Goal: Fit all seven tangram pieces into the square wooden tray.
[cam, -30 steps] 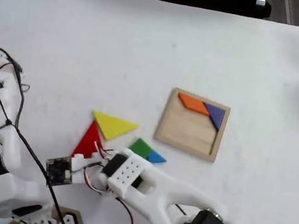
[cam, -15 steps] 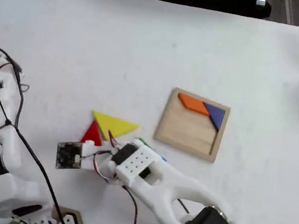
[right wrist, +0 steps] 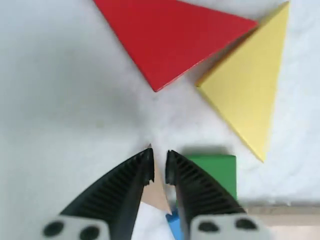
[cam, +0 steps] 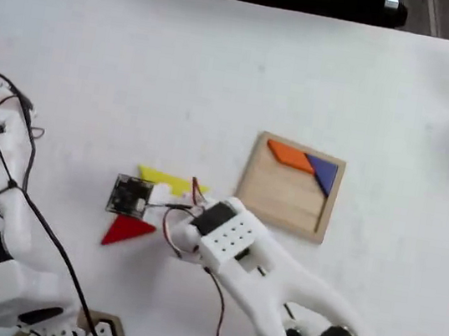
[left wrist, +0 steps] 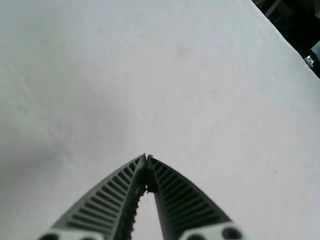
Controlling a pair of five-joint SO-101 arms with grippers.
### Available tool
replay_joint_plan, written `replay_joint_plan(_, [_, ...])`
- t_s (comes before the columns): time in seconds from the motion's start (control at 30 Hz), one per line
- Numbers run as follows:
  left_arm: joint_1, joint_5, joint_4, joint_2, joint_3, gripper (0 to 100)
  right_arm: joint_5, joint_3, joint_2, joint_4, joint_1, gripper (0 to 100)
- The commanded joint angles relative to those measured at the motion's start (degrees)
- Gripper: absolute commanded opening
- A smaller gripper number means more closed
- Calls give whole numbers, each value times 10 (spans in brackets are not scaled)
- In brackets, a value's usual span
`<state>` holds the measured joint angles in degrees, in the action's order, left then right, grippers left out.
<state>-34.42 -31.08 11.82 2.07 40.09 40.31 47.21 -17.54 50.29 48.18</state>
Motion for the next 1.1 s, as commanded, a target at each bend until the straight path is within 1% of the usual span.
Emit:
replay_joint_plan(0.0, [-1, -11, -18, 28, -4, 24, -6, -11, -51, 40, -7, 182])
replay_joint_plan(0.07, [-1, -11, -18, 28, -4, 24, 36, 1, -46, 49, -4, 223])
replay_joint_plan(0.1, [-1, -11, -18, 28, -4, 24, 62, 11, -39, 48, -3, 228])
replay_joint_plan(0.23, [-1, -11, -18, 28, -2, 24, 120, 26, 2, 46, -9, 207])
replay_joint_plan(0.4, [-1, -11, -18, 28, -2, 24, 175, 24, 56, 42, -42, 201])
replay_joint_plan(0.67, [5, -11, -18, 28, -2, 24, 177, 11, 65, 53, -40, 201])
replay_joint_plan(0.83, [5, -11, -18, 28, -2, 24, 180, 12, 65, 87, -6, 201])
replay_joint_plan(1.07, [5, -11, -18, 28, -2, 24, 180, 12, 50, 101, -5, 199])
